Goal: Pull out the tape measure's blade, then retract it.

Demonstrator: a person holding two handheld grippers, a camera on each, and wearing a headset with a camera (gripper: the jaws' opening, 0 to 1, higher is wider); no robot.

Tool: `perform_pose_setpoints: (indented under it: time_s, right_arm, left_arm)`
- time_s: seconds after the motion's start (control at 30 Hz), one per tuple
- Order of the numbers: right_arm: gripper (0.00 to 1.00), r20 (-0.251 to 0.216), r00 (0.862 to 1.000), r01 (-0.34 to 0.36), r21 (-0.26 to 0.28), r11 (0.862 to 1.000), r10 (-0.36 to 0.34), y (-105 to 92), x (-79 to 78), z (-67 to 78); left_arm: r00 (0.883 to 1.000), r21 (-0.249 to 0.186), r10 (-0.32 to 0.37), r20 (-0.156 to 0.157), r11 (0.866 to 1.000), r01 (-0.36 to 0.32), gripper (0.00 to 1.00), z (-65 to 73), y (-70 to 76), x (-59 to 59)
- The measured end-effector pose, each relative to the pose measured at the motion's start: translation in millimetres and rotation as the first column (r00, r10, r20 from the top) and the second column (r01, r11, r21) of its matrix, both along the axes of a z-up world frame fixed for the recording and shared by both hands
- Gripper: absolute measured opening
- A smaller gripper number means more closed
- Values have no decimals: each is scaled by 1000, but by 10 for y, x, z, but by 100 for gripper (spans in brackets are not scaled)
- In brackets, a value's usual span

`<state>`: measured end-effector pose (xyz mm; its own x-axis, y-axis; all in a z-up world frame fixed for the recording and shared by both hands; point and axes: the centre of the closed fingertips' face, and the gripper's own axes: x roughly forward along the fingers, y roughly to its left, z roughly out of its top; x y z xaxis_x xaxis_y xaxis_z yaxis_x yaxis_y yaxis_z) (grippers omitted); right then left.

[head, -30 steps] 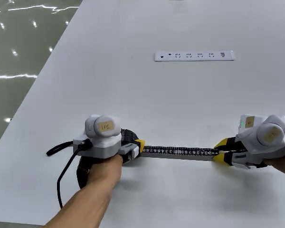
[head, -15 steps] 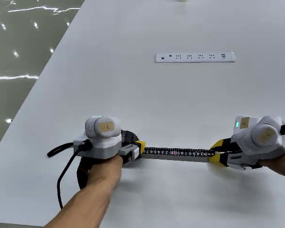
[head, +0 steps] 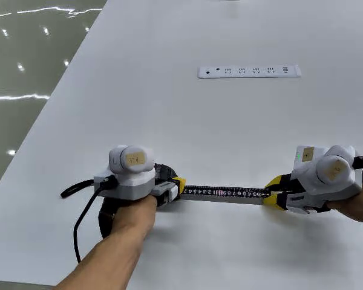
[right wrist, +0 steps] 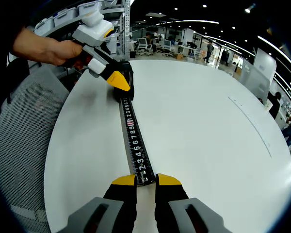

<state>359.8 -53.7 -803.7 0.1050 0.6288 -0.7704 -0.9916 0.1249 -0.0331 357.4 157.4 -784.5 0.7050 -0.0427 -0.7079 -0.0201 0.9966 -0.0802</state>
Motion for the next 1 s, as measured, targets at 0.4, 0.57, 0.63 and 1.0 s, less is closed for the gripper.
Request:
perform_pose_setpoints:
  time_s: [0.4, 0.57, 0.63, 1.0]
  right_arm:
    - [10, -1, 1000, -6, 3, 1000, 6, 86, 5, -14]
    - [10, -1, 1000, -5, 2, 1000, 5, 88, 8, -19]
    - [10, 0, 1000, -6, 1, 1000, 6, 90, 10, -22]
    - [10, -4, 1000, -13, 17, 1000, 13, 217, -13, -24]
  left_arm:
    - [1000, -7, 1, -3, 1000, -1, 58, 19, -14, -19]
    - [1000, -9, 1, -5, 1000, -1, 58, 10, -3, -10]
    - [1000, -12, 1, -6, 1000, -2, 58, 8, 3, -8]
    - [1000, -20, 1, -9, 1000, -1, 58, 23, 17, -26]
